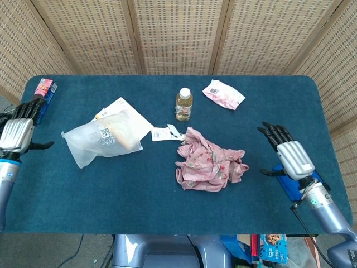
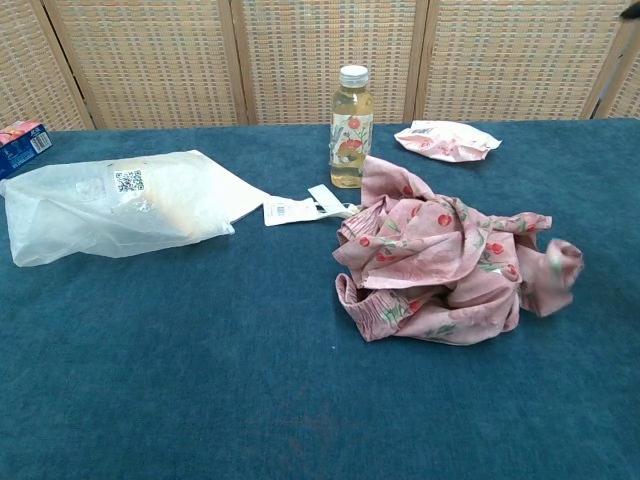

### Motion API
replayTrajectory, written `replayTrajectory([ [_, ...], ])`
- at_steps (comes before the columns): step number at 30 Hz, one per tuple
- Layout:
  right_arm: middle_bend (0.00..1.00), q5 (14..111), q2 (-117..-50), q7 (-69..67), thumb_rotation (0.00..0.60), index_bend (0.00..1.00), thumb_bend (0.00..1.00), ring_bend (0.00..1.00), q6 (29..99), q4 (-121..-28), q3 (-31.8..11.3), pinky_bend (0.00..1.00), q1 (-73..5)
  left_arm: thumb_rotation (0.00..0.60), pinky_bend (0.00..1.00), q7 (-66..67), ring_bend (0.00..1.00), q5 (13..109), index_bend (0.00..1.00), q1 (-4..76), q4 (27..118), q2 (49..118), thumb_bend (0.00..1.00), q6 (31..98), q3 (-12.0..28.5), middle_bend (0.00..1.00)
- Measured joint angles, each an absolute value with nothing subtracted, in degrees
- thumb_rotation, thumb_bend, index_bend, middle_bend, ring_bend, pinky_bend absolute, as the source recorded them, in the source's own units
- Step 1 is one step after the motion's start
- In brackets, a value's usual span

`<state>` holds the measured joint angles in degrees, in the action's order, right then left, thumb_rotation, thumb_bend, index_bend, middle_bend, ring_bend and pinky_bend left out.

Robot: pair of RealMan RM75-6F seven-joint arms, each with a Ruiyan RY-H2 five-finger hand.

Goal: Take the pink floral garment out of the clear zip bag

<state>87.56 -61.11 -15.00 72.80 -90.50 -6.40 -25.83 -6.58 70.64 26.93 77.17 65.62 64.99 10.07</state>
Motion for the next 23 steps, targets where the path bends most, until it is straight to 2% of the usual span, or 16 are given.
replayTrajectory([
  [5, 0.00, 92.57, -61.00, -11.75, 0.600, 0.00, 0.00, 0.00, 87.67, -89.09, -5.17, 0.00, -18.39, 0.600, 0.00, -4.28, 0.00, 72.19, 0.00, 19.33, 87.77, 61.07, 0.09, 76.33, 8.22, 0.00],
  [10, 0.00, 96.58, -61.84, -9.25, 0.600, 0.00, 0.00, 0.00, 95.77, -87.97, -1.66, 0.00, -10.49, 0.600, 0.00, 0.42, 0.00, 75.67, 0.00, 9.65, 98.57, 58.04, 0.09, 88.07, 4.43, 0.00],
  [16, 0.00, 99.17, -63.84, -6.91, 0.600, 0.00, 0.00, 0.00, 99.28, -88.72, 1.54, 0.00, -5.90, 0.600, 0.00, 4.59, 0.00, 84.27, 0.00, 2.41, 102.20, 58.33, 0.09, 96.63, -0.66, 0.00],
  [19, 0.00, 100.18, -64.13, -5.11, 0.600, 0.00, 0.00, 0.00, 100.10, -89.91, 2.22, 0.00, -4.68, 0.600, 0.00, 5.25, 0.00, 87.08, 0.00, 0.81, 102.09, 59.75, 0.09, 97.86, -2.46, 0.00],
  [23, 0.00, 101.05, -63.64, -2.94, 0.600, 0.00, 0.00, 0.00, 100.73, -91.59, 2.41, 0.00, -3.62, 0.600, 0.00, 5.46, 0.00, 88.31, 0.00, 0.22, 101.18, 61.05, 0.09, 97.81, -2.57, 0.00],
])
